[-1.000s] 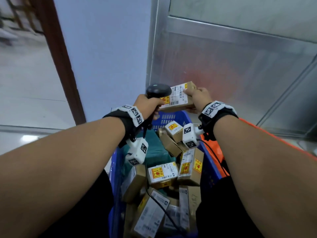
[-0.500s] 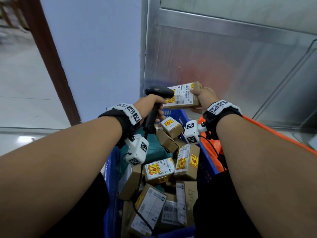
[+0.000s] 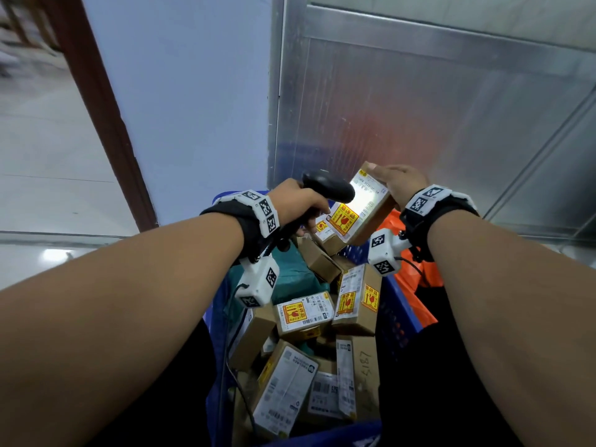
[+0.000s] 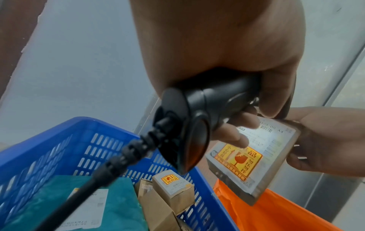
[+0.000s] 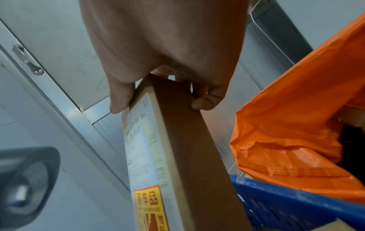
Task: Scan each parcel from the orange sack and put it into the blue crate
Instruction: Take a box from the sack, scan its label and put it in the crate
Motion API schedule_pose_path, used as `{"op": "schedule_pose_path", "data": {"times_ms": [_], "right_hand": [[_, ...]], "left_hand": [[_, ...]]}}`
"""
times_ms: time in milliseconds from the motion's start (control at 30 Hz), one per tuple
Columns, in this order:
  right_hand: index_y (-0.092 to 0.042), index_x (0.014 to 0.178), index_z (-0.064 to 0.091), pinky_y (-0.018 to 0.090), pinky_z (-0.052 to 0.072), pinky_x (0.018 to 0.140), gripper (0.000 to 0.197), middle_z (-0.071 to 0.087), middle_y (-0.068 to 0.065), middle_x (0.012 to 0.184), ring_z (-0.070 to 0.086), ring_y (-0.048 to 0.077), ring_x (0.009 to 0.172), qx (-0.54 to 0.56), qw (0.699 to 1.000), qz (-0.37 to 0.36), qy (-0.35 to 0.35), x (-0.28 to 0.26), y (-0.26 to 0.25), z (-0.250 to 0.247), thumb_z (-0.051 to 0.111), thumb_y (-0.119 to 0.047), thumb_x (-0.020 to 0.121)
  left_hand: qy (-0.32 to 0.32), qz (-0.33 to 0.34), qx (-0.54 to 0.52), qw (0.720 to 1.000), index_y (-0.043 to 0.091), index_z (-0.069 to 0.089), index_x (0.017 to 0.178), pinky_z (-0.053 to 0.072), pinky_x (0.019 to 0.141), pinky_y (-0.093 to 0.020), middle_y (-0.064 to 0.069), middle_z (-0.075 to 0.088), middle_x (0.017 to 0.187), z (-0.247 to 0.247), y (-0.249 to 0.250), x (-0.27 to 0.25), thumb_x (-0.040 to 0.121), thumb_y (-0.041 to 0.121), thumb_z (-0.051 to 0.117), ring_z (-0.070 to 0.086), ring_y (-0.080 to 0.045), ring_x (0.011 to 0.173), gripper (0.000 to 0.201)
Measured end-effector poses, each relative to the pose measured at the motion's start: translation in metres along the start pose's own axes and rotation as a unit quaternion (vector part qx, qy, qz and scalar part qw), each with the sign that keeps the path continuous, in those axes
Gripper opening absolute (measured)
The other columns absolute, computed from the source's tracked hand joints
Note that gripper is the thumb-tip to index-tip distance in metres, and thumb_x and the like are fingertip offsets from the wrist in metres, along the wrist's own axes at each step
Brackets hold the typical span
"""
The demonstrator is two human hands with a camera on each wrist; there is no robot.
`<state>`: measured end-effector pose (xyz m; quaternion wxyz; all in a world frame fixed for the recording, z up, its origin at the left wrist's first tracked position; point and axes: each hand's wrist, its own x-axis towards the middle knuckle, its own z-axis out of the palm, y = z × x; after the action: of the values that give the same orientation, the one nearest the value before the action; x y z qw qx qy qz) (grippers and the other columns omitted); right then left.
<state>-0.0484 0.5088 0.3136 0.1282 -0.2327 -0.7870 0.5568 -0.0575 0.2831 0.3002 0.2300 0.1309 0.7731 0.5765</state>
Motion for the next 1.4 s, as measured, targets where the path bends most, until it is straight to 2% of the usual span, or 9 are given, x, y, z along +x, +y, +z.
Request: {"op": "schedule_pose_path", "data": {"times_ms": [233, 367, 533, 600, 700, 767, 933, 1200, 1400], "right_hand": [[-0.009, 0.120, 0.069, 0.046, 0.054, 0.096, 0.064, 0.072, 0.009, 0.114, 0.068, 0.031, 0.101, -0.091, 0.995, 0.030, 0.001, -0.001, 0.009, -0.015, 0.078, -0.056, 0.077], [-0.010, 0.087, 0.068, 0.032, 0.048, 0.070, 0.037, 0.068, 0.007, 0.078, 0.061, 0.024, 0.069, -0.138, 0.988, 0.068, 0.014, -0.002, 0.014, -0.026, 0.071, -0.047, 0.086], [-0.015, 0.072, 0.058, 0.028, 0.041, 0.060, 0.045, 0.060, 0.005, 0.067, 0.054, 0.021, 0.055, -0.212, 0.972, 0.097, 0.035, -0.003, 0.015, -0.036, 0.063, -0.058, 0.086], [-0.015, 0.086, 0.065, 0.031, 0.045, 0.065, 0.048, 0.068, 0.004, 0.080, 0.061, 0.023, 0.066, -0.227, 0.967, 0.109, 0.034, -0.001, 0.015, -0.039, 0.063, -0.063, 0.080], [-0.014, 0.119, 0.061, 0.032, 0.041, 0.078, 0.035, 0.058, 0.005, 0.112, 0.051, 0.021, 0.092, -0.208, 0.974, 0.089, 0.030, -0.001, 0.018, -0.045, 0.060, -0.038, 0.094], [-0.009, 0.129, 0.059, 0.031, 0.039, 0.078, 0.041, 0.054, 0.004, 0.108, 0.049, 0.021, 0.092, -0.209, 0.973, 0.091, 0.023, -0.003, 0.021, -0.049, 0.058, -0.033, 0.096], [-0.007, 0.092, 0.067, 0.039, 0.052, 0.082, 0.049, 0.072, 0.014, 0.090, 0.067, 0.031, 0.079, -0.216, 0.968, 0.127, 0.019, -0.014, 0.012, -0.039, 0.070, -0.055, 0.083], [-0.008, 0.101, 0.063, 0.040, 0.053, 0.088, 0.042, 0.063, 0.009, 0.076, 0.064, 0.029, 0.076, -0.220, 0.968, 0.119, 0.002, -0.018, 0.001, -0.027, 0.067, -0.049, 0.090], [-0.016, 0.078, 0.056, 0.051, 0.053, 0.095, 0.043, 0.069, 0.011, 0.084, 0.069, 0.033, 0.087, -0.206, 0.969, 0.139, -0.002, -0.019, 0.003, -0.025, 0.070, -0.056, 0.085]], "left_hand": [[-0.014, 0.008, 0.006, 1.000, 0.002, 0.065, 0.082, 0.053, 0.048, -0.025, -0.005, 0.059, 0.057, 0.001, 0.002, 0.001, 0.086, 0.010, 0.069, 0.069, -0.022, 0.060, 0.009], [-0.018, 0.002, 0.003, 1.000, -0.001, 0.067, 0.091, 0.053, 0.049, -0.027, -0.007, 0.058, 0.059, 0.001, 0.001, 0.003, 0.085, 0.010, 0.069, 0.067, -0.022, 0.058, 0.012], [-0.024, -0.007, -0.004, 1.000, 0.000, 0.066, 0.085, 0.052, 0.047, -0.025, -0.012, 0.059, 0.063, -0.002, -0.001, 0.004, 0.083, 0.012, 0.071, 0.067, -0.027, 0.064, 0.013], [-0.024, -0.011, -0.007, 1.000, 0.003, 0.064, 0.075, 0.052, 0.046, -0.025, -0.012, 0.060, 0.061, -0.002, -0.001, 0.004, 0.083, 0.012, 0.070, 0.068, -0.029, 0.068, 0.014], [-0.023, -0.016, -0.007, 1.000, 0.005, 0.062, 0.065, 0.051, 0.047, -0.025, -0.013, 0.061, 0.058, -0.005, -0.002, 0.005, 0.083, 0.013, 0.069, 0.067, -0.029, 0.064, 0.021], [-0.028, -0.016, -0.007, 0.999, 0.005, 0.063, 0.063, 0.052, 0.047, -0.025, -0.014, 0.061, 0.057, -0.007, -0.002, 0.006, 0.083, 0.013, 0.069, 0.067, -0.027, 0.062, 0.023], [-0.038, -0.018, -0.014, 0.999, 0.006, 0.064, 0.065, 0.053, 0.050, -0.026, -0.013, 0.062, 0.059, -0.009, -0.004, 0.009, 0.081, 0.015, 0.070, 0.069, -0.030, 0.069, 0.020], [-0.045, -0.020, -0.024, 0.998, 0.006, 0.064, 0.074, 0.053, 0.051, -0.025, -0.012, 0.062, 0.061, -0.010, -0.003, 0.010, 0.082, 0.017, 0.069, 0.069, -0.030, 0.073, 0.014], [-0.052, -0.022, -0.024, 0.998, 0.005, 0.064, 0.073, 0.053, 0.050, -0.025, -0.013, 0.062, 0.061, -0.013, -0.004, 0.010, 0.082, 0.016, 0.069, 0.070, -0.028, 0.066, 0.015]]}}
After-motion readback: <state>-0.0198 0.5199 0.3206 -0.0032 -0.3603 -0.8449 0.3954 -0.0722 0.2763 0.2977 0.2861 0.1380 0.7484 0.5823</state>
